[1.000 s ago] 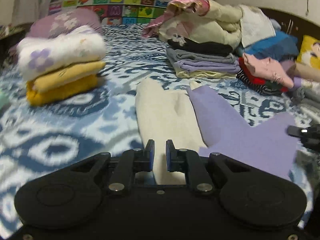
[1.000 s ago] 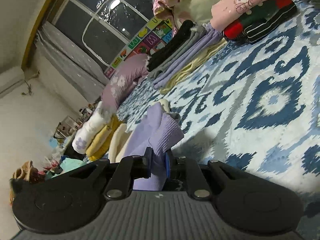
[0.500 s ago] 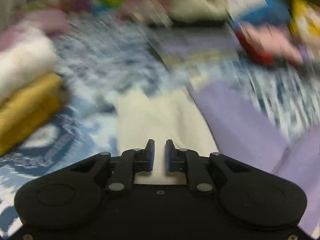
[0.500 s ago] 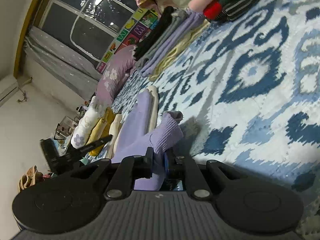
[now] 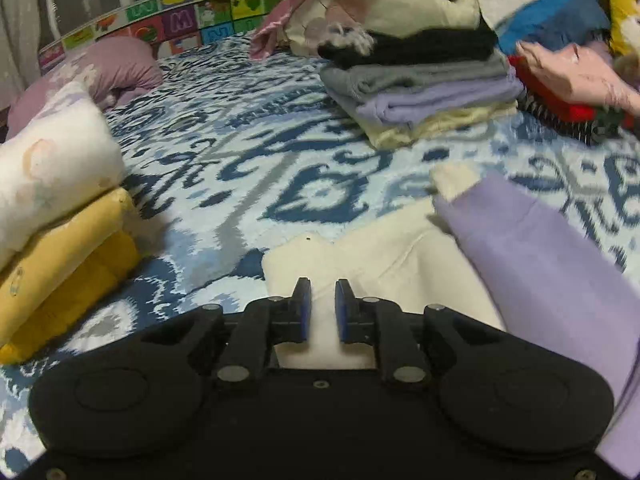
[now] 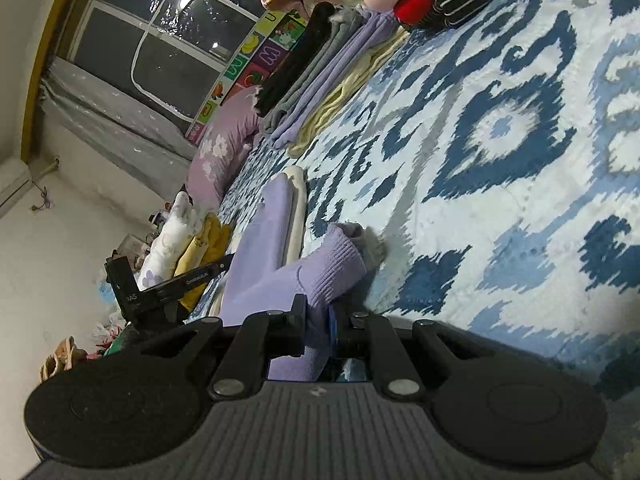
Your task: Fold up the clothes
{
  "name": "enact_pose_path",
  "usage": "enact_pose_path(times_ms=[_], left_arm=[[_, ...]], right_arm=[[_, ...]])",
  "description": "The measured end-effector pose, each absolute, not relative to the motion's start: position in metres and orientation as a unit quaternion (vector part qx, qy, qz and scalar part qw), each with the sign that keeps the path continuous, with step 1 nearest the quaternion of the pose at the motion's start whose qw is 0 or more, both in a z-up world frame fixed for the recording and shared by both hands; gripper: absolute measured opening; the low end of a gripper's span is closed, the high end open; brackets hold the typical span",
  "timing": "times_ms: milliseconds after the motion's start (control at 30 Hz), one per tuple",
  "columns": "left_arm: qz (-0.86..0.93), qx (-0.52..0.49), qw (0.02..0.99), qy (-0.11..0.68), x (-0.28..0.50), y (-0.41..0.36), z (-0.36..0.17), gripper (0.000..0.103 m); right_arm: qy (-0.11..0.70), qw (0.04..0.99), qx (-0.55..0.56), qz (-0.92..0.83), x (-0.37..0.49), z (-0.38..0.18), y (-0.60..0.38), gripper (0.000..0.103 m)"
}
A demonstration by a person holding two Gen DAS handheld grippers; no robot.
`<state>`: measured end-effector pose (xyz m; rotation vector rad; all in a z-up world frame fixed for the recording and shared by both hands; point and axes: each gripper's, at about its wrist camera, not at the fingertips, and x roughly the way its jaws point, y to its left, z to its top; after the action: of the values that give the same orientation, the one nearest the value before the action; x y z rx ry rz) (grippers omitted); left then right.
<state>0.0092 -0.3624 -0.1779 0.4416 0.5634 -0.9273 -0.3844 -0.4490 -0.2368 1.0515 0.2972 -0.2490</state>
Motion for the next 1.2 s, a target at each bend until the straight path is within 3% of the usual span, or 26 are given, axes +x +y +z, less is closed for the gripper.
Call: enact_pose_path(times_ms=[233, 667, 833, 1000, 1200], left_arm=[[-0.427, 0.158, 0.85, 0.263, -0.033, -0.294, -0.146, 0.014], [-0.449, 0.089, 0.835, 0.305, -0.166, -0.186, -0.159, 0.014], [-0.444, 0.124, 0.819, 0.342, -0.181, -0.19, -0.191, 0.013], [-0.451, 0.029, 0.837, 0.309, -0.178, -0.156, -0.162, 0.013], [-0.444, 0.139, 0.824, 0.323, -0.189, -0.191, -0.191, 0.013]], right_arm=[[0.13, 0.856, 0.486, -0.117, -0.385, -0.232, -0.447, 0.012], [0.126, 0.884, 0.433, -0.122, -0.381, -0.223, -0.435, 0.012], [0.127, 0.888, 0.422, -0.128, -0.375, -0.219, -0.435, 0.012], [0.128, 0.883, 0.433, -0.127, -0.374, -0.214, -0.436, 0.012], [0.142, 0.893, 0.406, -0.129, -0.372, -0.198, -0.429, 0.012]])
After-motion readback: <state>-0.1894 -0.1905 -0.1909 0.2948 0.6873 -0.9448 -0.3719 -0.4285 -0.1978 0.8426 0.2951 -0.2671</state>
